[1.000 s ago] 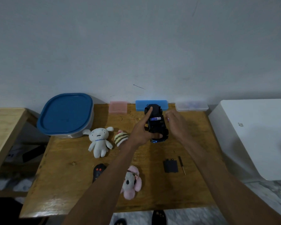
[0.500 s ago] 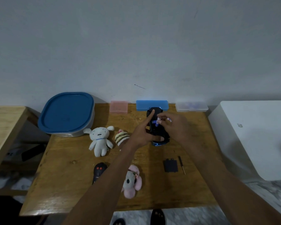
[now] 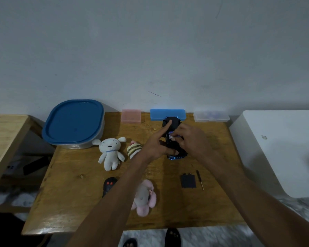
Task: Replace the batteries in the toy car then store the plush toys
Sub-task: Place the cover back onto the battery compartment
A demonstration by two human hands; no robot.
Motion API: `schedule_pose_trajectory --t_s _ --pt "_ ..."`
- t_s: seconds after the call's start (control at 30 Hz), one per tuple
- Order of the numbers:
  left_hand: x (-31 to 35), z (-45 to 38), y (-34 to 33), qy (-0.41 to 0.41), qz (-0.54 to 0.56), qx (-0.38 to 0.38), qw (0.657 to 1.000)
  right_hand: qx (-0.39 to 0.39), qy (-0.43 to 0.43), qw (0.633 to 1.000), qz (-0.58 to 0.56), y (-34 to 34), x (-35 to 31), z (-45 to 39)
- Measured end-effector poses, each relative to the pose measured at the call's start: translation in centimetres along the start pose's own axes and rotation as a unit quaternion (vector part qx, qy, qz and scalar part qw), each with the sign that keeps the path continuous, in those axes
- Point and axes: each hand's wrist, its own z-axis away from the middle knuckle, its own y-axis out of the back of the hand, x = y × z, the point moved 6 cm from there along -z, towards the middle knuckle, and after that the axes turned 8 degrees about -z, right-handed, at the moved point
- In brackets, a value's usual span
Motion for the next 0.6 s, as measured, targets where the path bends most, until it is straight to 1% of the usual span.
schedule_pose_trajectory --t_s 0.2,0.27,0.3,0.37,0.43,0.5,0.6 --pt "0.5 0.0 -0.2 -0.005 -0.014 0.006 1.000 -0.001 -0.038 0.999 -0.012 0.0 0.3 0.2" --pt "0.6 0.1 -0.3 -0.004 -0.013 0.004 1.000 -0.017 -0.074 0.997 -0.034 -0.1 0.6 0.2" --pt "0.7 0.1 -0.3 -0.003 -0.011 0.003 1.000 -0.024 -0.097 0.993 -0.063 0.0 0.9 0.2" --pt "0.9 0.2 -0.1 0.000 -0.009 0.008 1.000 -0.023 -0.150 0.977 -0.153 0.3 1.5 0.4" --pt "1.0 0.3 0.3 0.000 -0.013 0.015 1.000 -0.002 -0.203 0.949 -0.240 0.8 2.0 0.7" --pt "1.0 0.3 0.7 0.001 -0.019 0.019 1.000 0.030 -0.234 0.929 -0.284 1.2 2.4 0.9" --pt "1.1 0.2 0.9 -0.004 -0.036 0.022 0.999 0.071 -0.250 0.902 -0.345 1.8 2.5 0.9"
